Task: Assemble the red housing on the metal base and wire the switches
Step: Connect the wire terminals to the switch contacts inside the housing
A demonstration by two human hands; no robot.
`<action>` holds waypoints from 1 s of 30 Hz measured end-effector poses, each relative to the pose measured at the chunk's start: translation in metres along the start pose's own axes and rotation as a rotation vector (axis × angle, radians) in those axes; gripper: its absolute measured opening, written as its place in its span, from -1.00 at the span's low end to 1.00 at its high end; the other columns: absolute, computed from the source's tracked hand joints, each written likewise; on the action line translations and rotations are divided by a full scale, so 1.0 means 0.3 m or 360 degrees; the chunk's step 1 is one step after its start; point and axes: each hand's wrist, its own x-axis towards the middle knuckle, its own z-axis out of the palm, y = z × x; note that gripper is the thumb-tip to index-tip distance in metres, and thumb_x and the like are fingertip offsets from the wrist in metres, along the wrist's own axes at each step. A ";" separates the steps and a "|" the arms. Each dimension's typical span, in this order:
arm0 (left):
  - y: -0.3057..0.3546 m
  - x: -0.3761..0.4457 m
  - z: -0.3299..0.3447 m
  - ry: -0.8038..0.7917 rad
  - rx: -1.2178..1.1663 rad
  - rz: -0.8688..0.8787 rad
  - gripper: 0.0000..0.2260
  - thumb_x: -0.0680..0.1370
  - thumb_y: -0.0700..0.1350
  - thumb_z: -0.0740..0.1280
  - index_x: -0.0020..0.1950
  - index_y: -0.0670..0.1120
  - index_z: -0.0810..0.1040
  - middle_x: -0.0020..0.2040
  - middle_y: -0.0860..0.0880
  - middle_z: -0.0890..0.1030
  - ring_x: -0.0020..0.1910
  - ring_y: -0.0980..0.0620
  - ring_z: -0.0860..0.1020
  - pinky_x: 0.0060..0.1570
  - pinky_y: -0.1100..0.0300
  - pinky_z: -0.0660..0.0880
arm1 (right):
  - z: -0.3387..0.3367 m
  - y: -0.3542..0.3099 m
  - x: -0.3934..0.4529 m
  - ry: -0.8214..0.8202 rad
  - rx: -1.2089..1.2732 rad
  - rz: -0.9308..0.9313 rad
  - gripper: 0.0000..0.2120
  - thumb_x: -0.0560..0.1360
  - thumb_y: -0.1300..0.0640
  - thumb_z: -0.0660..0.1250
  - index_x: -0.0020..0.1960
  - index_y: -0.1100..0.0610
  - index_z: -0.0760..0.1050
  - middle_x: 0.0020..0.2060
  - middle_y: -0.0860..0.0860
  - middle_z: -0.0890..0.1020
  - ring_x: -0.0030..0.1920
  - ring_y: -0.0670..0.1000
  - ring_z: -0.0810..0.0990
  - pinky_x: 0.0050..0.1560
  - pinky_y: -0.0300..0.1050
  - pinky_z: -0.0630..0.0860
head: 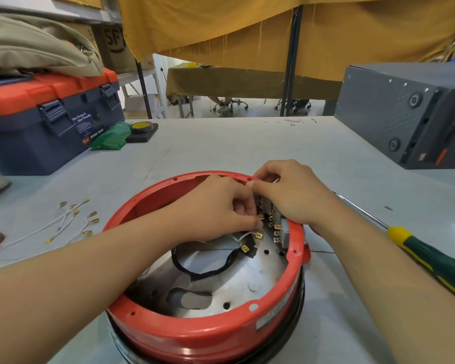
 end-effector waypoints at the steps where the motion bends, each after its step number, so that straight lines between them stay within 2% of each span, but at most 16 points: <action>1: 0.001 0.000 0.000 0.0006 0.0005 0.0013 -0.92 0.40 -0.07 0.45 -0.23 -0.06 0.63 -0.42 0.10 0.54 -0.40 0.24 0.48 -0.36 0.43 0.37 | 0.000 0.000 0.000 0.0003 0.0000 -0.0004 -0.87 0.47 0.02 0.37 -0.06 0.06 0.60 -0.19 -0.06 0.61 -0.23 -0.18 0.50 -0.35 -0.51 0.36; 3: 0.003 -0.003 -0.004 0.0033 0.0021 0.0046 -0.97 0.40 -0.15 0.42 -0.24 -0.07 0.63 -0.41 0.08 0.56 -0.40 0.24 0.49 -0.35 0.45 0.37 | 0.000 0.000 0.001 0.0005 -0.0002 -0.0003 -0.86 0.47 0.02 0.37 -0.06 0.07 0.60 -0.18 -0.05 0.62 -0.23 -0.17 0.50 -0.35 -0.50 0.37; 8: 0.008 -0.007 -0.006 0.0080 0.0048 0.0064 -0.95 0.41 -0.19 0.39 -0.25 -0.13 0.62 -0.35 -0.03 0.63 -0.35 0.14 0.54 -0.33 0.40 0.41 | 0.002 -0.002 -0.001 -0.0004 -0.0005 -0.0007 -0.86 0.48 0.02 0.36 -0.05 0.07 0.60 -0.17 -0.05 0.63 -0.21 -0.16 0.51 -0.31 -0.41 0.35; 17: 0.024 -0.002 0.002 0.0113 0.0191 0.0081 -0.90 0.40 -0.17 0.39 -0.31 -0.11 0.55 -0.46 0.07 0.49 -0.42 0.22 0.45 -0.36 0.42 0.31 | 0.002 -0.003 -0.001 0.0017 0.0033 0.0005 -0.89 0.47 0.05 0.37 -0.08 0.08 0.61 -0.19 -0.02 0.64 -0.20 -0.10 0.56 -0.28 -0.38 0.40; 30: 0.029 0.001 0.004 0.0107 0.0261 0.0068 -0.87 0.39 -0.16 0.37 -0.36 -0.08 0.52 -0.49 0.10 0.46 -0.42 0.27 0.44 -0.39 0.41 0.30 | 0.004 -0.001 -0.002 0.0015 0.0055 0.0006 -0.89 0.48 0.04 0.37 -0.07 0.06 0.60 -0.19 -0.04 0.63 -0.21 -0.14 0.53 -0.27 -0.38 0.39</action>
